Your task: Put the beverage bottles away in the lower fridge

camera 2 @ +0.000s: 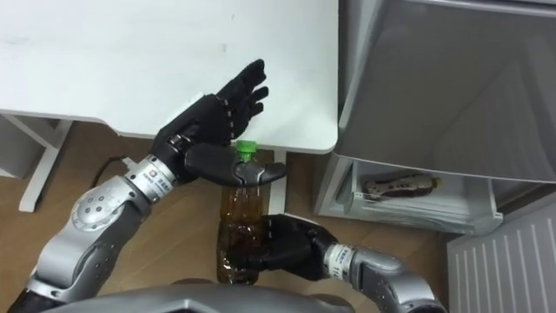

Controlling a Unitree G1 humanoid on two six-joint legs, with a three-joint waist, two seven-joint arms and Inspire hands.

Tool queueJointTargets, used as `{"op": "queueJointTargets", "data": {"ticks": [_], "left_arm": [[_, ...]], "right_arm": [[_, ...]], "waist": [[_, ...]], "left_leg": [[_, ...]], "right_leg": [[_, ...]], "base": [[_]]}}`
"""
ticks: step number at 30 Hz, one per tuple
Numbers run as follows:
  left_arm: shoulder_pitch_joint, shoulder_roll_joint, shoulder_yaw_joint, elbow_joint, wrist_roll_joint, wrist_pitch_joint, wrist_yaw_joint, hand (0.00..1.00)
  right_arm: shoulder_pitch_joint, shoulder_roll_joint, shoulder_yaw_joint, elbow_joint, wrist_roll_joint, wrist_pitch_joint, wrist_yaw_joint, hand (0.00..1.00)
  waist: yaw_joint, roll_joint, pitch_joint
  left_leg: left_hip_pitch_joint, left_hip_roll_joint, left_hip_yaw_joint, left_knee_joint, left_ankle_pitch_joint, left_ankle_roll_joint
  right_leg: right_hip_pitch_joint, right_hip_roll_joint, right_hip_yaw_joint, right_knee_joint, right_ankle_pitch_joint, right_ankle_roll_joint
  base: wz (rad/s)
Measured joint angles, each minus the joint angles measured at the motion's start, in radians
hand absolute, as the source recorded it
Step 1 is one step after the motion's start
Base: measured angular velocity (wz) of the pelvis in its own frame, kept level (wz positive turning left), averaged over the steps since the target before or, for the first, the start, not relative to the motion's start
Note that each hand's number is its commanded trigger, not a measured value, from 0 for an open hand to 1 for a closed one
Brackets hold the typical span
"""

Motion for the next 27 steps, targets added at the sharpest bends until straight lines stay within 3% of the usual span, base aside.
{"op": "queueJointTargets", "data": {"ticks": [10, 13, 17, 20, 25, 27], "left_arm": [[-0.039, -0.020, 0.038, -0.108, 0.002, -0.028, 0.015, 0.00], [-0.052, -0.035, 0.080, -0.113, -0.010, -0.038, 0.036, 0.00], [-0.085, -0.044, 0.174, -0.151, -0.007, -0.041, 0.083, 0.00], [-0.104, -0.049, 0.218, -0.182, -0.010, -0.070, 0.119, 0.00], [-0.105, -0.049, 0.247, -0.221, -0.008, -0.098, 0.199, 0.00], [-0.105, -0.050, 0.296, -0.239, -0.002, -0.110, 0.243, 0.00]], "right_arm": [[-0.002, 0.004, -0.016, -0.005, -0.115, 0.000, 0.002, 1.00], [0.006, -0.003, -0.042, -0.006, -0.117, 0.000, 0.009, 1.00], [0.016, -0.005, -0.070, -0.006, -0.150, 0.000, 0.019, 1.00], [0.040, -0.006, -0.092, -0.005, -0.147, 0.000, 0.021, 1.00], [0.060, -0.012, -0.128, -0.004, -0.147, 0.000, 0.031, 1.00], [0.066, -0.009, -0.151, -0.004, -0.152, -0.001, 0.033, 1.00]], "waist": [[-0.001, 0.000, 0.0014], [0.002, 0.005, 0.0038], [0.003, 0.014, 0.0006], [0.023, 0.022, 0.0041], [0.060, 0.027, 0.0010], [0.070, 0.031, -0.0021]], "left_leg": [[0.000, 0.000, 0.000, 0.002, 0.000, 0.000], [0.001, 0.001, 0.003, 0.002, 0.000, 0.000], [0.004, 0.002, 0.005, 0.000, 0.000, 0.000], [0.020, 0.001, 0.008, -0.007, 0.000, 0.000], [0.035, 0.001, 0.006, -0.023, 0.002, -0.003], [0.038, 0.000, 0.005, -0.024, 0.003, -0.003]], "right_leg": [[0.001, 0.000, -0.004, 0.000, 0.000, 0.000], [0.001, 0.000, -0.001, 0.001, 0.000, 0.000], [0.001, 0.000, 0.000, 0.001, 0.000, 0.000], [0.014, -0.001, -0.002, -0.002, 0.000, 0.000], [0.014, -0.001, 0.002, -0.003, -0.001, 0.002], [0.021, -0.001, 0.001, -0.006, -0.001, 0.002]], "base": [[0.00], [-0.01], [-0.01], [-0.01], [-0.02], [0.00]]}}
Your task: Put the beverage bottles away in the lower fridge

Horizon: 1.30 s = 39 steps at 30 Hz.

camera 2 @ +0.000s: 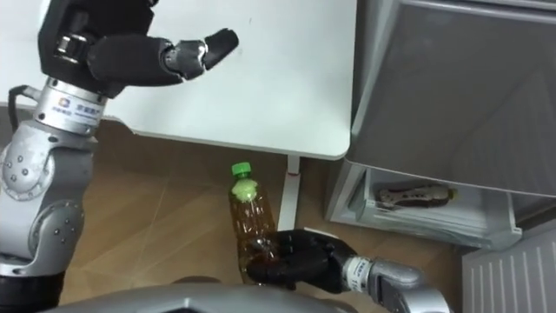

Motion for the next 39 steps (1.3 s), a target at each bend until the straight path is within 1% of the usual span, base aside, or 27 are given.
{"op": "queueJointTargets", "data": {"ticks": [1, 3, 4, 5, 6, 7, 8, 9, 10, 11, 14, 15, 16, 18, 23, 25, 26, 28, 29, 31, 32, 33, 34, 35, 36, 37, 39], "left_arm": [[0.000, 0.000, 0.016, -0.003, 0.011, -0.006, 0.011, 0.00], [0.000, -0.001, 0.079, -0.009, 0.026, -0.034, 0.070, 0.00], [0.000, -0.002, 0.098, -0.010, 0.036, -0.039, 0.087, 0.00], [0.000, -0.002, 0.137, -0.011, 0.038, -0.046, 0.113, 0.00], [0.001, -0.002, 0.169, -0.011, 0.038, -0.056, 0.152, 0.00], [0.003, -0.002, 0.183, -0.011, 0.043, -0.061, 0.173, 0.00], [0.005, -0.002, 0.211, -0.011, 0.065, -0.068, 0.219, 0.00], [0.010, -0.002, 0.243, -0.011, 0.076, -0.079, 0.263, 0.00], [0.014, -0.002, 0.259, -0.009, 0.076, -0.084, 0.282, 0.00], [0.019, -0.002, 0.292, 0.003, 0.077, -0.094, 0.316, 0.00], [0.056, -0.002, 0.361, 0.039, 0.115, -0.116, 0.417, 0.00], [0.073, -0.002, 0.383, 0.054, 0.123, -0.119, 0.453, 0.00], [0.082, -0.002, 0.394, 0.063, 0.124, -0.119, 0.473, 0.00], [0.118, -0.002, 0.418, 0.105, 0.123, -0.119, 0.541, 0.00], [0.130, -0.002, 0.422, 0.227, 0.116, -0.117, 0.657, 0.00], [0.148, -0.002, 0.422, 0.268, 0.096, -0.116, 0.691, 0.00], [0.165, -0.002, 0.420, 0.300, 0.092, -0.114, 0.710, 0.00], [0.173, -0.002, 0.420, 0.377, 0.081, -0.106, 0.729, 0.00], [0.183, -0.002, 0.416, 0.421, 0.051, -0.095, 0.741, 0.00], [0.215, -0.003, 0.392, 0.475, -0.008, -0.077, 0.762, 0.00], [0.240, -0.006, 0.363, 0.504, -0.052, -0.068, 0.780, 0.00], [0.254, -0.007, 0.326, 0.562, -0.086, -0.065, 0.785, 0.00], [0.255, -0.007, 0.310, 0.598, -0.098, -0.058, 0.785, 0.00], [0.263, -0.008, 0.273, 0.662, -0.120, -0.043, 0.785, 0.00], [0.273, -0.015, 0.244, 0.710, -0.151, -0.028, 0.786, 0.00], [0.278, -0.020, 0.232, 0.731, -0.167, -0.023, 0.786, 0.00], [0.291, -0.023, 0.191, 0.826, -0.225, -0.001, 0.779, 0.00]], "right_arm": [[0.006, 0.002, -0.011, 0.000, -0.002, -0.001, 0.001, 1.00], [0.032, 0.007, -0.049, 0.000, -0.011, -0.003, 0.003, 1.00], [0.037, 0.008, -0.057, 0.000, -0.020, -0.003, 0.003, 1.00], [0.047, 0.007, -0.071, 0.000, -0.033, -0.004, 0.004, 1.00], [0.061, 0.005, -0.082, 0.000, -0.034, -0.004, 0.004, 1.00], [0.068, 0.004, -0.086, 0.000, -0.034, -0.004, 0.004, 1.00], [0.076, 0.001, -0.088, 0.000, -0.034, -0.004, 0.004, 1.00], [0.076, -0.002, -0.089, 0.000, -0.037, -0.004, 0.004, 1.00], [0.076, -0.002, -0.090, 0.000, -0.038, -0.004, 0.004, 1.00], [0.078, -0.001, -0.094, 0.000, -0.038, -0.004, 0.004, 1.00], [0.079, 0.005, -0.099, 0.000, -0.053, -0.005, 0.004, 1.00], [0.080, 0.006, -0.098, 0.000, -0.054, -0.005, 0.004, 1.00], [0.080, 0.007, -0.098, 0.000, -0.054, -0.005, 0.004, 1.00], [0.082, 0.006, -0.098, 0.000, -0.054, -0.005, 0.004, 1.00], [0.092, 0.011, -0.094, 0.000, -0.054, -0.001, -0.018, 1.00], [0.094, 0.019, -0.090, 0.000, -0.054, 0.000, -0.041, 1.00], [0.094, 0.024, -0.084, 0.000, -0.055, 0.001, -0.056, 1.00], [0.096, 0.028, -0.084, 0.000, -0.054, 0.003, -0.071, 1.00], [0.096, 0.031, -0.084, -0.001, -0.049, 0.008, -0.081, 1.00], [0.096, 0.040, -0.084, -0.001, -0.045, 0.022, -0.099, 1.00], [0.094, 0.045, -0.084, -0.001, -0.044, 0.024, -0.111, 1.00], [0.089, 0.044, -0.079, -0.001, -0.028, 0.031, -0.122, 1.00], [0.086, 0.045, -0.078, -0.001, -0.021, 0.034, -0.130, 1.00], [0.082, 0.048, -0.071, -0.001, -0.001, 0.040, -0.147, 1.00], [0.079, 0.048, -0.059, -0.001, 0.026, 0.044, -0.161, 1.00], [0.078, 0.048, -0.054, -0.001, 0.038, 0.045, -0.168, 1.00], [0.078, 0.048, -0.035, -0.001, 0.100, 0.055, -0.193, 1.00]], "waist": [[0.003, 0.001, -0.0004], [0.013, -0.001, -0.0007], [0.019, 0.000, -0.0010], [0.032, 0.000, -0.0011], [0.045, 0.000, -0.0005], [0.051, 0.000, -0.0006], [0.064, 0.001, -0.0006], [0.072, 0.001, -0.0006], [0.076, 0.001, -0.0002], [0.084, 0.004, 0.0014], [0.095, 0.007, 0.0022], [0.099, 0.004, -0.0007], [0.100, 0.003, -0.0014], [0.108, 0.002, -0.0025], [0.126, 0.000, -0.0051], [0.128, -0.004, -0.0083], [0.128, -0.006, -0.0126], [0.138, -0.009, -0.0158], [0.143, -0.013, -0.0179], [0.146, -0.021, -0.0226], [0.150, -0.024, -0.0241], [0.157, -0.023, -0.0234], [0.160, -0.023, -0.0230], [0.166, -0.024, -0.0222], [0.171, -0.026, -0.0211], [0.171, -0.028, -0.0200], [0.172, -0.035, -0.0165]], "left_leg": [[0.000, 0.000, 0.001, 0.000, 0.000, 0.000], [0.005, -0.002, -0.002, 0.000, 0.000, 0.000], [0.006, -0.002, -0.004, 0.000, 0.000, 0.000], [0.010, -0.001, -0.003, -0.003, 0.000, 0.000], [0.016, -0.001, -0.004, -0.008, 0.000, -0.001], [0.020, -0.001, -0.004, -0.009, 0.000, -0.001], [0.028, -0.001, -0.004, -0.011, 0.000, -0.001], [0.031, -0.001, -0.005, -0.014, 0.001, -0.002], [0.033, -0.001, -0.005, -0.015, 0.001, -0.002], [0.039, -0.001, -0.004, -0.016, 0.001, -0.003], [0.054, -0.003, -0.005, -0.021, 0.002, -0.003], [0.053, -0.004, -0.006, -0.021, 0.002, -0.004], [0.053, -0.004, -0.007, -0.020, 0.002, -0.004], [0.050, -0.005, -0.011, -0.014, 0.002, -0.004], [0.049, -0.014, -0.029, -0.013, 0.004, -0.001], [0.049, -0.016, -0.030, -0.015, 0.004, -0.001], [0.049, -0.016, -0.030, -0.019, 0.004, -0.001], [0.052, -0.017, -0.027, -0.023, 0.005, 0.000], [0.051, -0.017, -0.027, -0.026, 0.005, 0.000], [0.051, -0.017, -0.027, -0.023, 0.004, 0.000], [0.053, -0.017, -0.027, -0.022, 0.004, 0.000], [0.053, -0.017, -0.027, -0.022, 0.004, -0.001], [0.053, -0.017, -0.027, -0.022, 0.004, -0.001], [0.052, -0.016, -0.028, -0.023, 0.004, -0.001], [0.051, -0.015, -0.029, -0.023, 0.003, -0.002], [0.051, -0.016, -0.029, -0.025, 0.003, -0.002], [0.053, -0.016, -0.028, -0.034, 0.003, -0.002]], "right_leg": [[0.003, 0.000, -0.001, -0.001, 0.000, 0.000], [0.013, 0.000, -0.009, -0.012, 0.000, 0.000], [0.015, 0.000, -0.009, -0.011, 0.000, 0.000], [0.020, 0.001, -0.007, -0.011, 0.000, 0.000], [0.027, 0.001, -0.007, -0.013, 0.000, 0.000], [0.027, 0.001, -0.008, -0.013, 0.000, 0.000], [0.030, 0.002, -0.007, -0.013, 0.000, 0.000], [0.032, 0.002, -0.007, -0.013, 0.000, 0.000], [0.034, 0.002, -0.007, -0.013, 0.000, 0.000], [0.044, 0.002, -0.007, -0.015, 0.000, 0.000], [0.062, 0.001, -0.013, -0.025, 0.000, 0.000], [0.064, 0.001, -0.017, -0.032, 0.000, 0.000], [0.064, 0.001, -0.020, -0.032, 0.000, 0.000], [0.067, 0.001, -0.023, -0.039, 0.000, 0.000], [0.078, -0.002, -0.037, -0.050, -0.001, 0.001], [0.076, -0.004, -0.037, -0.050, -0.002, 0.002], [0.075, -0.004, -0.037, -0.050, -0.002, 0.002], [0.075, -0.005, -0.036, -0.051, -0.002, 0.002], [0.075, -0.005, -0.036, -0.053, -0.002, 0.003], [0.078, -0.004, -0.038, -0.060, -0.002, 0.002], [0.078, -0.004, -0.037, -0.059, -0.002, 0.002], [0.078, -0.004, -0.037, -0.058, -0.002, 0.002], [0.078, -0.004, -0.038, -0.058, -0.002, 0.002], [0.076, -0.004, -0.039, -0.058, -0.002, 0.002], [0.076, -0.003, -0.039, -0.058, -0.002, 0.002], [0.076, -0.003, -0.039, -0.059, -0.002, 0.002], [0.078, -0.003, -0.037, -0.064, -0.002, 0.002]], "base": [[0.05], [0.09], [0.00], [0.00], [0.00], [0.00], [0.00], [0.00], [0.00], [0.00], [0.00], [0.04], [0.05], [0.07], [0.10], [0.02], [0.00], [-0.02], [0.00], [0.00], [0.00], [0.00], [0.00], [0.00], [0.00], [0.00], [0.00]]}}
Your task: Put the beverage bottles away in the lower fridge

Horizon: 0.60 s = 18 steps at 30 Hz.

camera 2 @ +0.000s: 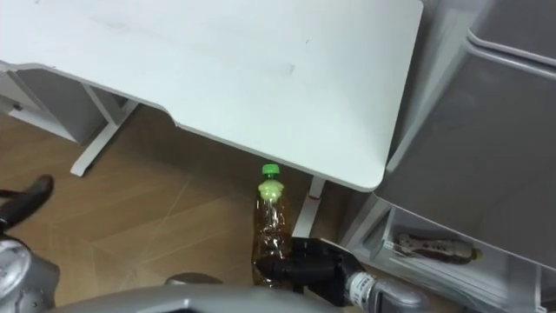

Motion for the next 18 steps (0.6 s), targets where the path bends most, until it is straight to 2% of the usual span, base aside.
{"op": "queueJointTargets", "data": {"ticks": [2, 5, 8, 11, 13, 18], "left_arm": [[0.002, 0.000, -0.009, 0.051, -0.030, 0.015, -0.006, 0.00], [0.003, 0.004, -0.036, 0.161, 0.003, 0.017, -0.037, 0.00], [0.008, 0.004, -0.069, 0.216, 0.003, 0.046, -0.059, 0.00], [0.017, 0.005, -0.091, 0.290, 0.003, 0.064, -0.085, 0.00], [0.021, 0.004, -0.107, 0.334, 0.003, 0.083, -0.112, 0.00], [0.020, 0.004, -0.127, 0.377, 0.006, 0.097, -0.157, 0.00]], "right_arm": [[-0.001, -0.001, 0.013, 0.000, 0.034, 0.005, -0.016, 1.00], [-0.006, -0.005, 0.027, 0.000, 0.046, 0.008, -0.020, 1.00], [-0.009, -0.008, 0.043, 0.000, 0.078, 0.014, -0.020, 1.00], [-0.017, -0.013, 0.057, 0.000, 0.080, 0.021, -0.025, 1.00], [-0.018, -0.019, 0.060, 0.000, 0.080, 0.024, -0.029, 1.00], [-0.019, -0.036, 0.069, 0.016, 0.128, 0.027, -0.039, 1.00]], "waist": [[0.000, -0.006, 0.0036], [-0.002, -0.008, 0.0051], [-0.006, -0.011, 0.0082], [-0.026, -0.011, 0.0091], [-0.038, -0.007, 0.0125], [-0.060, 0.005, 0.0177]], "left_leg": [[0.000, 0.000, 0.003, -0.005, 0.000, 0.000], [-0.002, 0.000, 0.009, -0.009, 0.000, 0.000], [-0.007, 0.000, 0.009, -0.010, 0.000, 0.000], [-0.007, -0.001, 0.009, -0.010, 0.000, 0.000], [-0.008, 0.000, 0.009, -0.010, 0.000, 0.000], [-0.010, 0.000, 0.007, -0.009, 0.000, 0.001]], "right_leg": [[0.000, 0.000, 0.002, 0.000, 0.000, 0.000], [-0.006, -0.001, 0.013, 0.000, 0.000, 0.000], [-0.014, -0.001, 0.014, -0.001, 0.000, 0.000], [-0.013, -0.001, 0.013, 0.001, 0.000, 0.000], [-0.013, -0.001, 0.012, 0.002, 0.000, 0.000], [-0.012, 0.000, 0.012, 0.008, 0.000, 0.000]], "base": [[-0.04], [-0.07], [-0.01], [0.00], [0.00], [0.00]]}}
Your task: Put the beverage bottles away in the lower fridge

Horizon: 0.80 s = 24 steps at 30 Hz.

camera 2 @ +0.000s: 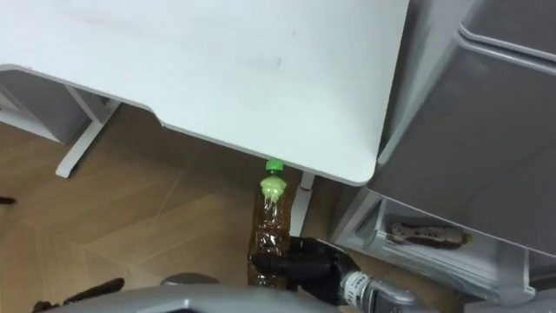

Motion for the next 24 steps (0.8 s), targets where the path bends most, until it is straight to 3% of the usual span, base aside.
{"op": "queueJointTargets", "data": {"ticks": [6, 13, 18, 24], "left_arm": [[0.003, -0.002, -0.017, 0.032, 0.052, 0.044, -0.065, 0.00], [-0.002, 0.007, -0.055, 0.032, 0.205, 0.047, -0.126, 0.00], [-0.005, 0.010, -0.109, 0.046, 0.256, 0.047, -0.199, 0.00], [-0.020, 0.006, -0.128, 0.076, 0.257, 0.048, -0.260, 0.00]], "right_arm": [[0.014, -0.003, 0.001, 0.006, 0.077, 0.021, -0.026, 1.00], [0.013, -0.013, -0.025, 0.039, 0.149, 0.024, -0.075, 1.00], [0.011, -0.002, -0.099, 0.108, 0.252, -0.017, -0.135, 1.00], [0.011, 0.008, -0.093, 0.153, 0.262, -0.027, -0.162, 1.00]], "waist": [[-0.052, 0.016, -0.0015], [-0.100, 0.015, -0.0061], [-0.135, 0.016, -0.0099], [-0.140, 0.020, -0.0112]], "left_leg": [[-0.009, 0.000, 0.000, 0.004, 0.000, 0.000], [-0.009, -0.003, 0.003, 0.001, 0.002, 0.002], [-0.010, -0.001, 0.010, -0.001, 0.002, 0.002], [-0.006, 0.001, 0.023, -0.017, 0.002, 0.002]], "right_leg": [[-0.009, 0.000, 0.000, 0.004, 0.000, 0.000], [-0.007, -0.001, 0.004, -0.008, 0.000, 0.001], [-0.014, -0.001, 0.007, -0.009, 0.000, 0.001], [-0.025, -0.001, 0.020, -0.001, 0.000, 0.002]], "base": [[0.00], [0.00], [-0.02], [-0.07]]}}
